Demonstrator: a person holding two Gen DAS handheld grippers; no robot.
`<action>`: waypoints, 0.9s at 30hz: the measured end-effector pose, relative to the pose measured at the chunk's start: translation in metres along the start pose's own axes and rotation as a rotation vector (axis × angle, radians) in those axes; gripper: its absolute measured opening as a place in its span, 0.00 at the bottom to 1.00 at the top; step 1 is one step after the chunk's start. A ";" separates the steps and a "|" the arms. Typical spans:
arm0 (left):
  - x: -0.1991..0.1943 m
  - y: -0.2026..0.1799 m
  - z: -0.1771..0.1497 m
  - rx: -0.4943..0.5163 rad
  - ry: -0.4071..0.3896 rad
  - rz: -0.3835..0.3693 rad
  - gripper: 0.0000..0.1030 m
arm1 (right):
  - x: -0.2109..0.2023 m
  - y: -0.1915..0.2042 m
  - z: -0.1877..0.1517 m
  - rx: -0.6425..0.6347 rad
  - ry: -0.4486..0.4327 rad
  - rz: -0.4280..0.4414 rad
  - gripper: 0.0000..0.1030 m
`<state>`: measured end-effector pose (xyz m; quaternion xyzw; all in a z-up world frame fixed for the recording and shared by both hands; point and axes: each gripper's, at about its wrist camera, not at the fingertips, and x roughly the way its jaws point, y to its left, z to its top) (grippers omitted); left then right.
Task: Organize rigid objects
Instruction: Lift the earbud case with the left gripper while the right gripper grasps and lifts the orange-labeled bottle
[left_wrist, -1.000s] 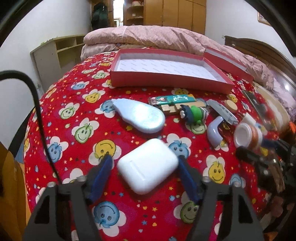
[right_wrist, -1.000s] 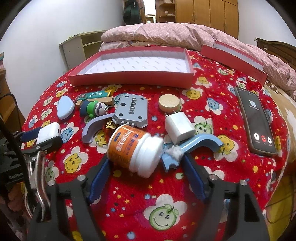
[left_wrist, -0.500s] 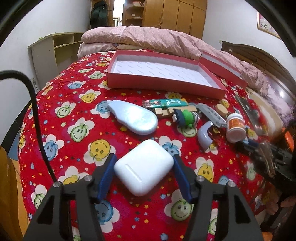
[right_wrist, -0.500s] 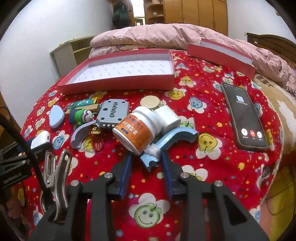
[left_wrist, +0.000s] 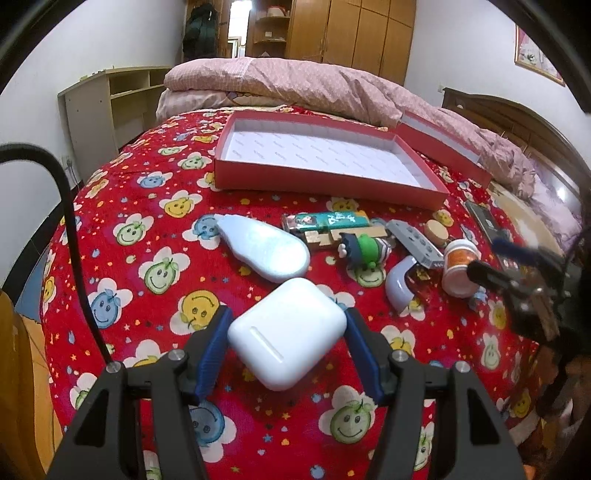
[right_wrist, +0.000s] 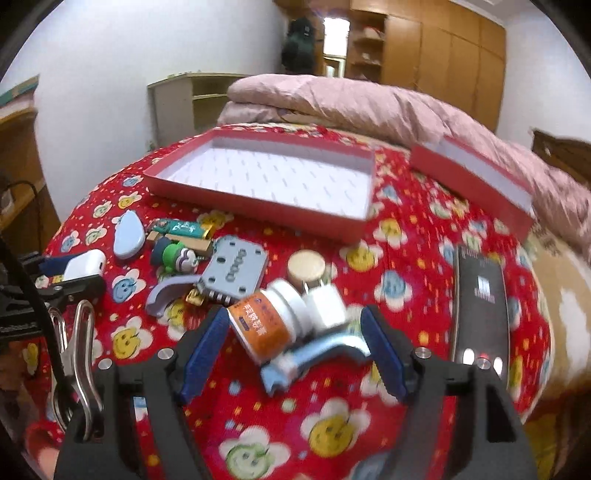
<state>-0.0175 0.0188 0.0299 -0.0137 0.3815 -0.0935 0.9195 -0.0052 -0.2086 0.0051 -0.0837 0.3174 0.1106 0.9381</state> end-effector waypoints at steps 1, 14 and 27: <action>0.000 0.000 0.000 0.000 0.000 -0.001 0.63 | 0.002 0.001 0.002 -0.014 0.001 0.012 0.73; -0.007 -0.007 0.016 0.000 -0.022 -0.027 0.63 | 0.008 0.023 -0.002 -0.110 0.032 0.106 0.44; -0.010 -0.015 0.053 0.013 -0.042 -0.014 0.63 | -0.009 0.021 0.010 -0.018 -0.012 0.132 0.43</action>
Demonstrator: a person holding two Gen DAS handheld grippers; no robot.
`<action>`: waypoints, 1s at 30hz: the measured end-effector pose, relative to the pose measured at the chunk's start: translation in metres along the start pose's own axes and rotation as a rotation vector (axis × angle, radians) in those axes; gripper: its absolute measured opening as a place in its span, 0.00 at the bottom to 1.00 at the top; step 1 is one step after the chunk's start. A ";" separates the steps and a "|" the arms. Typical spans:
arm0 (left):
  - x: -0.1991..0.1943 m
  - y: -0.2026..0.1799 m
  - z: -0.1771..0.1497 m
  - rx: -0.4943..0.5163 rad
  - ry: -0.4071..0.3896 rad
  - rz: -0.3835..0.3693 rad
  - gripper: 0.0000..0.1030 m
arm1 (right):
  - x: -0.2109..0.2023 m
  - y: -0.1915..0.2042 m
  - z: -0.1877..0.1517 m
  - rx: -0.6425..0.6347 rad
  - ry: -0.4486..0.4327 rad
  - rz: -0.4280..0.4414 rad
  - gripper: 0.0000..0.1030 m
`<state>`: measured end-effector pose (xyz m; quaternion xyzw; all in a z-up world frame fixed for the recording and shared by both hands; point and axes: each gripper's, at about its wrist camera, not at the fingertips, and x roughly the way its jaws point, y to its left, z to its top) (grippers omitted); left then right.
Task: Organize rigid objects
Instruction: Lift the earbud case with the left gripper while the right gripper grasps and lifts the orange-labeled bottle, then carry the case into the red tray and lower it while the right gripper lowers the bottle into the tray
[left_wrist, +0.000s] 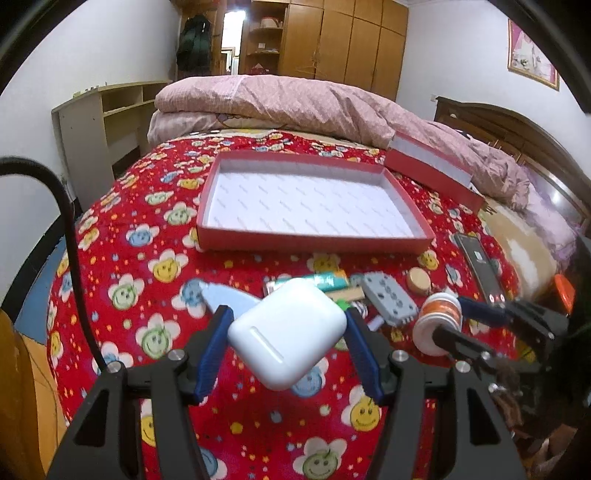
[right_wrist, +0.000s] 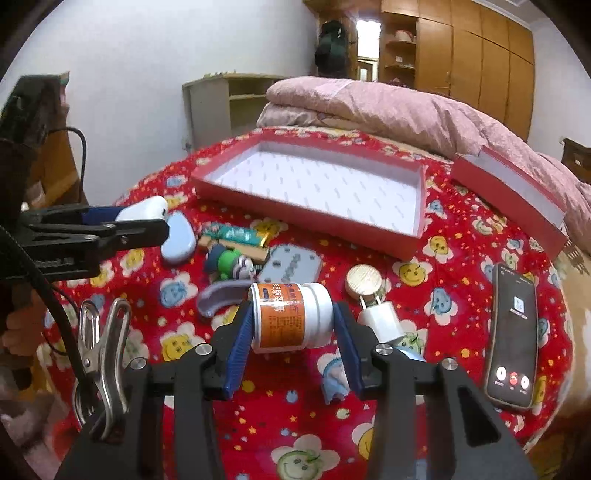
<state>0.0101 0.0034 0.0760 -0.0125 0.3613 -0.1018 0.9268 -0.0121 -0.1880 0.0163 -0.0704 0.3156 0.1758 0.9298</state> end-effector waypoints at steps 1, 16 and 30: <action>0.001 0.000 0.004 -0.003 0.001 0.000 0.63 | -0.002 0.000 0.002 0.007 -0.009 0.001 0.43; 0.018 0.000 0.075 -0.038 -0.022 0.028 0.63 | 0.007 -0.028 0.057 0.157 -0.075 -0.038 0.43; 0.077 0.002 0.098 -0.059 0.054 0.042 0.63 | 0.062 -0.057 0.080 0.267 -0.010 -0.089 0.43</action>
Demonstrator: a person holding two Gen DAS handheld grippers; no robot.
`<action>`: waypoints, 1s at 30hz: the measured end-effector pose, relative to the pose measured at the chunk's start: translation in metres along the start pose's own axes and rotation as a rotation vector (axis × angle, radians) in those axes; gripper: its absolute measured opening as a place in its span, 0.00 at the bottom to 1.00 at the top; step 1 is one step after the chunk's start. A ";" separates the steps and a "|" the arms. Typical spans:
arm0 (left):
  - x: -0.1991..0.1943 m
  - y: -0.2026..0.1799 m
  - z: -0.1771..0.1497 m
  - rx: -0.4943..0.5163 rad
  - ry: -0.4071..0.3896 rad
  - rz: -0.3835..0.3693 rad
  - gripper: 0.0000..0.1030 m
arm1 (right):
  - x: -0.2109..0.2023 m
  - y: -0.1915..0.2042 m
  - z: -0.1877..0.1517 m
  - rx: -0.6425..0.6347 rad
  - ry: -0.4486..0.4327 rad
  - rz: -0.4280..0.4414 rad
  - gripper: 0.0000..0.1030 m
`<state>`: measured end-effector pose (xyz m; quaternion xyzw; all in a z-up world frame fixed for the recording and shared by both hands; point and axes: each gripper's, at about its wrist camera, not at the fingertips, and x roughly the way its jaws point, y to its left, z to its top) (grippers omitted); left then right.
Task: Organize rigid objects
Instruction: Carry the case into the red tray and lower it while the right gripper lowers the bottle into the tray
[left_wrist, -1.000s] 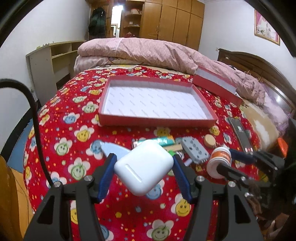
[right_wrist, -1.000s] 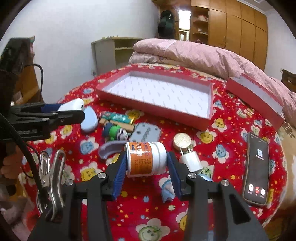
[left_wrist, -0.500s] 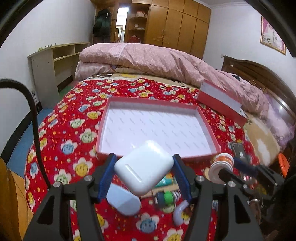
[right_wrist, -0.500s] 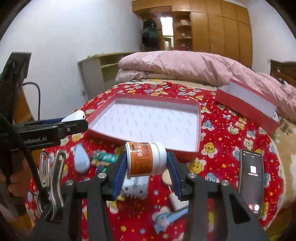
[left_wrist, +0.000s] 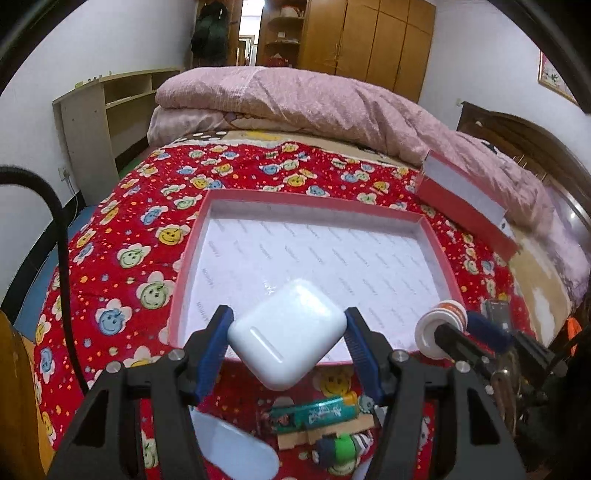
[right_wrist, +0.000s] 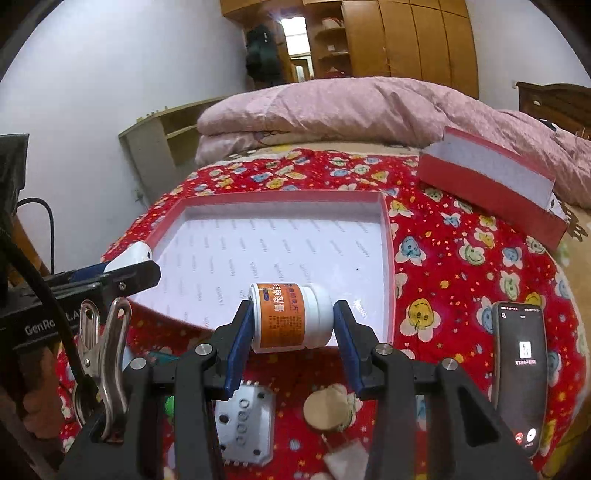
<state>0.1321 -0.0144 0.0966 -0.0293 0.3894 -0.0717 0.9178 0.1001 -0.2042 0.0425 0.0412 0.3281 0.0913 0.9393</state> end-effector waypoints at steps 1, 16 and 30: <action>0.004 0.000 0.001 0.000 0.003 -0.001 0.63 | 0.003 -0.001 0.001 0.003 0.004 -0.004 0.43; 0.061 0.008 0.011 0.016 0.051 0.040 0.63 | 0.034 -0.002 0.004 0.010 0.004 -0.113 0.43; 0.071 0.005 -0.012 0.077 0.084 0.108 0.64 | 0.041 0.002 -0.007 0.005 0.045 -0.116 0.44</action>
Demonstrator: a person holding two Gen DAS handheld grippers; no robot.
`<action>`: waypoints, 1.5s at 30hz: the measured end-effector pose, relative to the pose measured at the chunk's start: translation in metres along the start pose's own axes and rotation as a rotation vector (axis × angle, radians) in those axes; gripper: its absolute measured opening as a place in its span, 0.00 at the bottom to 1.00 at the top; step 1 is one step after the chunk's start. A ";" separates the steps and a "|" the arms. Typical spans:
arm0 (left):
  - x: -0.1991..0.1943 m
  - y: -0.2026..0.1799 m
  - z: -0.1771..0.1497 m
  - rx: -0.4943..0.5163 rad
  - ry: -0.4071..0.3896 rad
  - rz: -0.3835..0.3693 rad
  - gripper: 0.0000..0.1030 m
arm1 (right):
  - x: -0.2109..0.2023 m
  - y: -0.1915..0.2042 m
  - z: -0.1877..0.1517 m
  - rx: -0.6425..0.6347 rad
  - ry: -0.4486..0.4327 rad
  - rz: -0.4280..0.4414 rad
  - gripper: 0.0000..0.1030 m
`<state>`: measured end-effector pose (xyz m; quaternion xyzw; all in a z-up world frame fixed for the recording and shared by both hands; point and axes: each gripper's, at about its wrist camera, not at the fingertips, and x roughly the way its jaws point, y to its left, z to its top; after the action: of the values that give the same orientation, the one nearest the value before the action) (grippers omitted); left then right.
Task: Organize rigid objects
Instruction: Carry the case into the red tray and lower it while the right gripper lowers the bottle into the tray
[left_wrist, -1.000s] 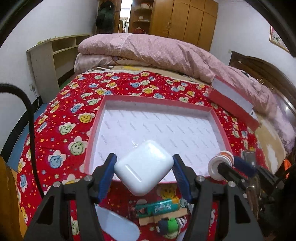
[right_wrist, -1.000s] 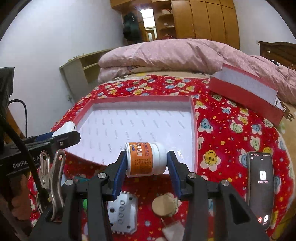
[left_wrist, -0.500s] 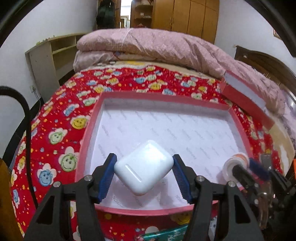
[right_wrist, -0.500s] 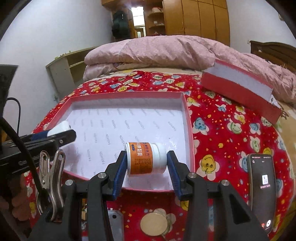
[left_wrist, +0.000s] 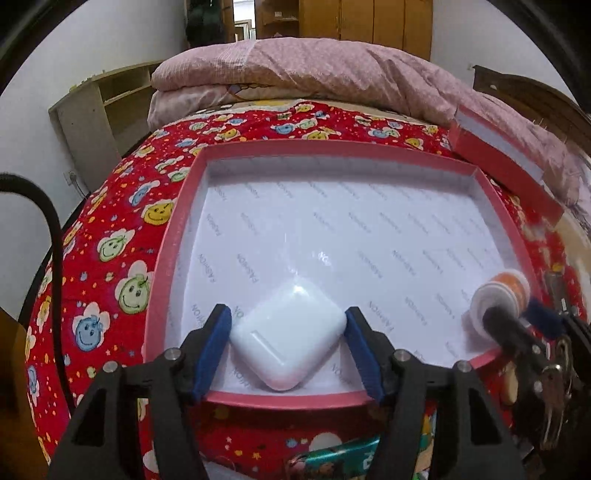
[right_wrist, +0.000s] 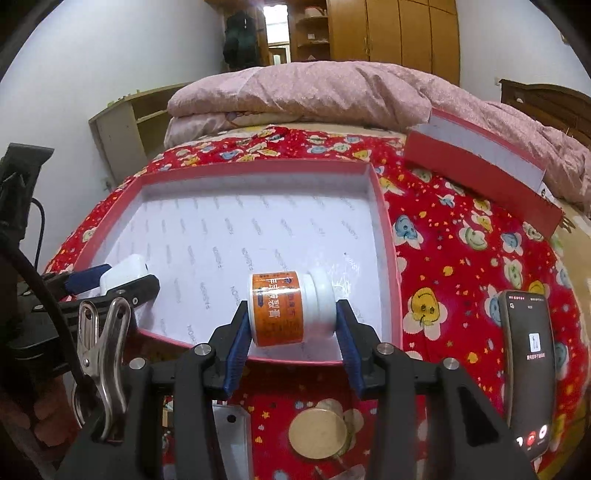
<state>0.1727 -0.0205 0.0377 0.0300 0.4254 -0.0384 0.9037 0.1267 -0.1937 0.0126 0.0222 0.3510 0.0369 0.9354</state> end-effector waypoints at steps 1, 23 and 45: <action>0.000 0.000 -0.001 0.001 0.004 -0.001 0.64 | -0.001 0.000 -0.001 -0.001 0.000 0.001 0.44; -0.021 0.000 -0.011 0.011 -0.005 -0.021 0.77 | -0.011 -0.002 -0.004 0.060 0.028 0.069 0.52; -0.070 0.011 -0.012 -0.018 -0.086 0.020 0.78 | -0.045 0.000 0.000 0.071 -0.015 0.127 0.61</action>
<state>0.1207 -0.0055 0.0843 0.0246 0.3864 -0.0268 0.9216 0.0928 -0.1975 0.0417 0.0778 0.3431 0.0834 0.9324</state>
